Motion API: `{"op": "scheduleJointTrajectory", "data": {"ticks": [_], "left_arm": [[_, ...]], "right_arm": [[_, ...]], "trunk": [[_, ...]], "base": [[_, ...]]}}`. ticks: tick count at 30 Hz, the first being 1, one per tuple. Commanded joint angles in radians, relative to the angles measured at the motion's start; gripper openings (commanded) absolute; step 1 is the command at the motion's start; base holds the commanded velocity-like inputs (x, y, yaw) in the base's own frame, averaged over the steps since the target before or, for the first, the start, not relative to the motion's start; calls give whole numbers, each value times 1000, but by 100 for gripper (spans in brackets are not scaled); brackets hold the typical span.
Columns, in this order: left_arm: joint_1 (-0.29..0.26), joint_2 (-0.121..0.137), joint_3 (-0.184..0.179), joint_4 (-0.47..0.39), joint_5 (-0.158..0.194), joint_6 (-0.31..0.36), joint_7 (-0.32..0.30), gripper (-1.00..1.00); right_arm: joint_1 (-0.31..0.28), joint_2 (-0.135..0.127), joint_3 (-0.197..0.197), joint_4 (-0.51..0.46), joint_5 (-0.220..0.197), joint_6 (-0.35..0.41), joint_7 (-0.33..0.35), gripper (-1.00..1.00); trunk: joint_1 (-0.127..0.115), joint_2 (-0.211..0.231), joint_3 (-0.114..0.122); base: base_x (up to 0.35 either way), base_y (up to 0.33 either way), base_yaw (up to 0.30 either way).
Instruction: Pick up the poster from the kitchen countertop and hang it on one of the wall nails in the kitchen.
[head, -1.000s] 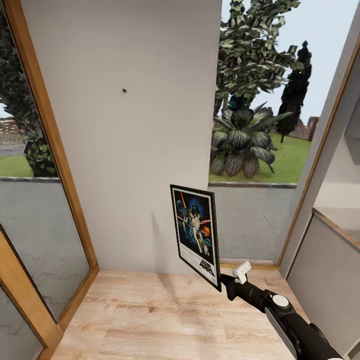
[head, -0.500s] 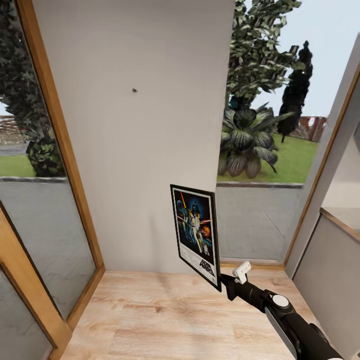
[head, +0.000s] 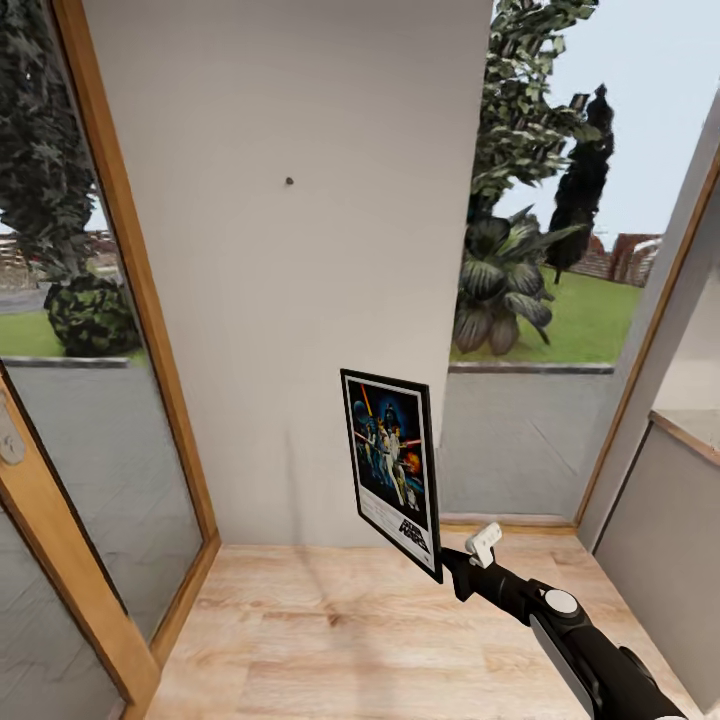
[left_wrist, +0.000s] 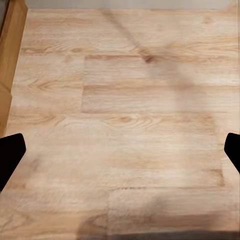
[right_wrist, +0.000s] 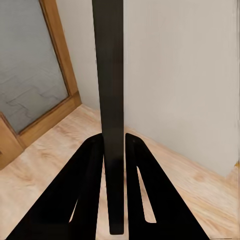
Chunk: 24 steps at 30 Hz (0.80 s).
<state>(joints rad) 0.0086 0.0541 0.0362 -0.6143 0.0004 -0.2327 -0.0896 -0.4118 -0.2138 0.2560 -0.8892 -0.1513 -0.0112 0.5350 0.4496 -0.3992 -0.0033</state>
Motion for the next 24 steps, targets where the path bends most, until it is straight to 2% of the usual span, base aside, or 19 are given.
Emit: {"op": "scheduleJointTrajectory", "data": {"ticks": [1,9,24], "left_arm": [[1,0,4,-1,0,-2,-7,100],[1,0,4,-1,0,-2,-7,100],[1,0,3,-1,0,-2,-7,100]], "right_arm": [[-1,-1,3,1,-11,0,3,-100],[-1,-1,3,1,-11,0,3,-100],[-1,-1,3,1,-11,5,4,-100]], "trunk": [[0,-1,0],[0,-1,0],[0,-1,0]], "base": [[0,63,-264],[0,21,-227],[0,1,-18]]}}
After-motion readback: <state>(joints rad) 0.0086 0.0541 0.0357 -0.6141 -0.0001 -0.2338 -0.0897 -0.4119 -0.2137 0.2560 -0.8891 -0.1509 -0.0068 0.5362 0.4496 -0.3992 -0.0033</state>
